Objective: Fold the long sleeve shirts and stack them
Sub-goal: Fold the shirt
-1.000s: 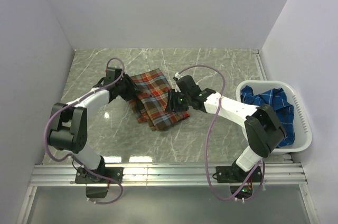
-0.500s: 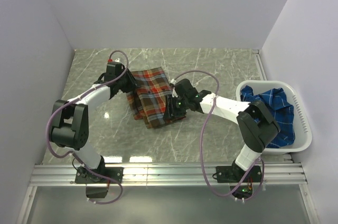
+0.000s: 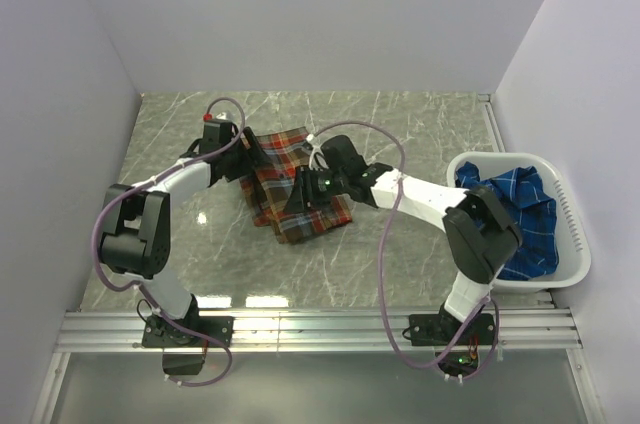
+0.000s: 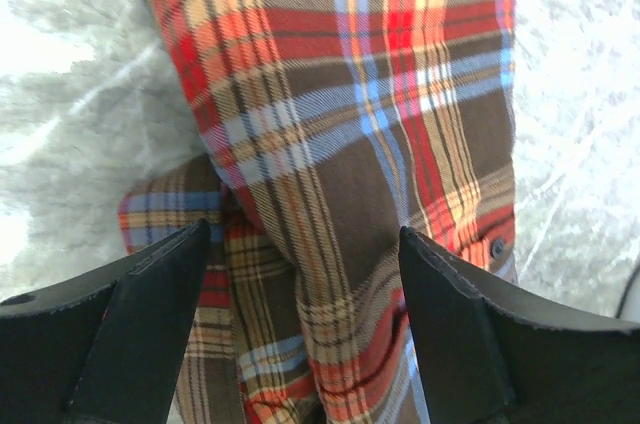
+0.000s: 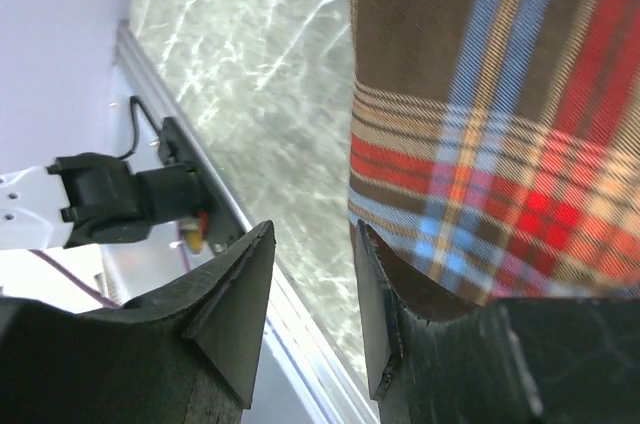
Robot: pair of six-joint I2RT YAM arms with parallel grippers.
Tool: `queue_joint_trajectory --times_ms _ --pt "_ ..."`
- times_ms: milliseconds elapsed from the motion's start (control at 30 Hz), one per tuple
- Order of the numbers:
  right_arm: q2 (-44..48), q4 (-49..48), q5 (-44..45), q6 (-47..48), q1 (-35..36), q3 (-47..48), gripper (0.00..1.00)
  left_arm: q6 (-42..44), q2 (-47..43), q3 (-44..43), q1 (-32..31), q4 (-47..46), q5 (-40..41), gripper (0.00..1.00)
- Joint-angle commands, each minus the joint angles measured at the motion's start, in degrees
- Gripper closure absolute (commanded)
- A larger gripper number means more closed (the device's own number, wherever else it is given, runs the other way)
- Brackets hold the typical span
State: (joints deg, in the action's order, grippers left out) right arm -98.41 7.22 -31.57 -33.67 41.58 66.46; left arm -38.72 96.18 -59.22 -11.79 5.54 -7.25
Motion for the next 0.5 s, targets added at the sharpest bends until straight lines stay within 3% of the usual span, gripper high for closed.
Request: queue_joint_trajectory --times_ms 0,267,467 --pt "-5.2 -4.3 -6.3 -3.5 0.7 1.0 0.55 -0.7 1.1 -3.0 0.7 -0.3 2.5 0.18" --pt "-14.0 -7.1 -11.1 -5.9 1.9 1.0 0.55 0.8 7.8 -10.2 1.5 -2.5 1.6 0.28" --pt "-18.7 -9.2 -13.2 -7.8 1.9 1.0 0.55 4.7 13.9 -14.4 1.9 -5.1 1.2 0.51"
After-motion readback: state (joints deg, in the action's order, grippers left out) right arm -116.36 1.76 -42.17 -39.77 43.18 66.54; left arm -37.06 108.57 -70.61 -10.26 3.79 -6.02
